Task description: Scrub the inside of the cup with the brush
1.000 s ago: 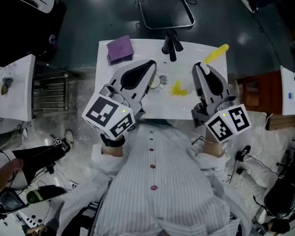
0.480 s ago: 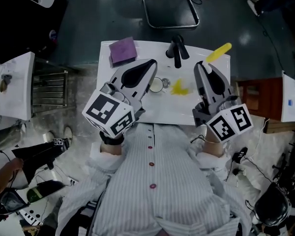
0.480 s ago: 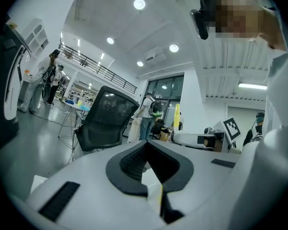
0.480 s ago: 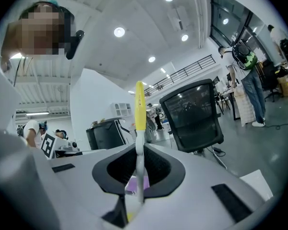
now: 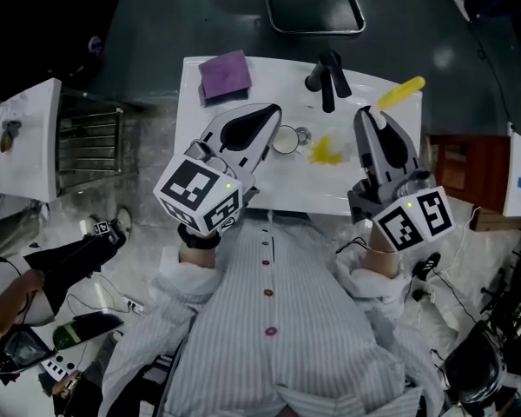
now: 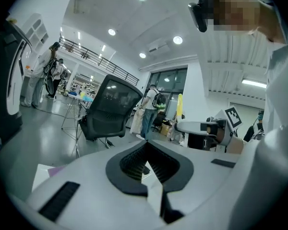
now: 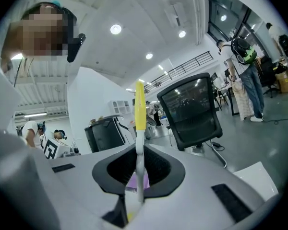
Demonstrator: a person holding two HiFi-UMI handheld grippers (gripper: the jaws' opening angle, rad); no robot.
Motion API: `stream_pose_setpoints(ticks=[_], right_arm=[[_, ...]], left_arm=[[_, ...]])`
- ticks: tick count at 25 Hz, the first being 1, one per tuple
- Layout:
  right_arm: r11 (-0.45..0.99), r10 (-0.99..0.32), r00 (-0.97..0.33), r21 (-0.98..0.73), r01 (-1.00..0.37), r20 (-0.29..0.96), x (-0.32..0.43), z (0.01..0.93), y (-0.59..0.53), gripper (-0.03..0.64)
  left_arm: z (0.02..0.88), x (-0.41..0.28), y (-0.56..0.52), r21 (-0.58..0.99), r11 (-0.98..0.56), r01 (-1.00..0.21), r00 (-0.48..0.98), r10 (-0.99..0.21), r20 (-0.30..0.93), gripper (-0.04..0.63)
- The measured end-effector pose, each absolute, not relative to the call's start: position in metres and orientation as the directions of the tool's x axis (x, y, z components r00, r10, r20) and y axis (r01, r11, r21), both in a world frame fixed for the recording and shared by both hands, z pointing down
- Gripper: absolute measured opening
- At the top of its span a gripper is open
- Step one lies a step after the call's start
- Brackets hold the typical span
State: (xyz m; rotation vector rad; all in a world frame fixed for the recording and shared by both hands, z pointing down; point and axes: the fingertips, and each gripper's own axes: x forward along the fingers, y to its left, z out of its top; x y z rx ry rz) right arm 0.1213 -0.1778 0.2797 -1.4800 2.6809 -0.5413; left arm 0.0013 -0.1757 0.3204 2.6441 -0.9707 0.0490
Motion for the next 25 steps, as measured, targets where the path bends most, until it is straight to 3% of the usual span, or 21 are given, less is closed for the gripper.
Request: stream_pose_setpoints(ticks=[19,25], right_arm=[[0.391,-0.813,-0.517,-0.408,-0.825,0.266,0.124,0.377,-0.184,0.058],[0.356,-0.826,-0.492,-0.423,-0.834,0.275,0.130,0.391,-0.182,0.058]], left_arm=[[0.475,0.011,-0.170,0.338,-0.745,-0.575,0.814,-0.481,0.326,0.012],[0.516,0.020,-0.157,0.331,-0.791,-0.515,0.837,-0.380,0.394,0.118]])
